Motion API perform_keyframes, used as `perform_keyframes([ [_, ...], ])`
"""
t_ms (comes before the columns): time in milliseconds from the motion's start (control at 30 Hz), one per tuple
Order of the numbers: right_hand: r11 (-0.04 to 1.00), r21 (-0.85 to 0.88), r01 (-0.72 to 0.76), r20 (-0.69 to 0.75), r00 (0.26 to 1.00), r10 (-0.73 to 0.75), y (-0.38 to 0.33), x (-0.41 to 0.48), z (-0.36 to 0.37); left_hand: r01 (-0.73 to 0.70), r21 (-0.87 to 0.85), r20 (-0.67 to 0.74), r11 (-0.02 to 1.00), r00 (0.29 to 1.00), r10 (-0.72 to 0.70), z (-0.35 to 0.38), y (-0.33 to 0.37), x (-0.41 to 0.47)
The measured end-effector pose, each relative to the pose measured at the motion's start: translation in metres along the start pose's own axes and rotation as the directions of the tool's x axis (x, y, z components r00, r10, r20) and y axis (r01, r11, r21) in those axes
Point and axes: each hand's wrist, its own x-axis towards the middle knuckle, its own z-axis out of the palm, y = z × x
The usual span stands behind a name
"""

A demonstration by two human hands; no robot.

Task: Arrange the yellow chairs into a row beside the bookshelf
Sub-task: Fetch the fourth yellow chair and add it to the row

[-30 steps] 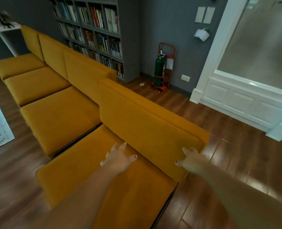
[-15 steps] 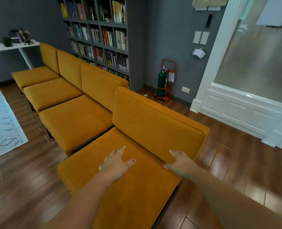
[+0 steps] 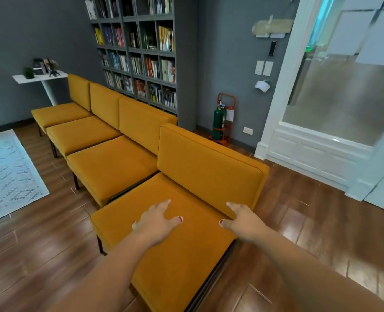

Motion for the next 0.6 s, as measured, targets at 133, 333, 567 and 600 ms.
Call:
perform_keyframes([
  [133,1.0,-0.009,0.006,-0.02,1.0,-0.006,-0.01,-0.023,0.007,-0.039,-0.004,-0.002,0.999,0.999,0.039,-0.007,-0.009,-0.018],
  [333,0.999,-0.032,-0.006,-0.05,0.999,0.005,-0.046,-0.02,0.022,-0.092,-0.01,-0.052,0.996,0.994,0.091,-0.04,-0.039,-0.017],
  [567,0.998,0.049,-0.05,-0.02,0.998,0.051,-0.107,0.025,0.078,-0.094,0.027,-0.029,0.995,0.995,0.095,-0.102,-0.115,0.006],
  [600,0.997,0.053,-0.051,-0.023,0.998,0.052,-0.114,0.034,0.088,-0.092,0.037,-0.027,0.995,0.995,0.093,-0.111,-0.126,0.009],
])
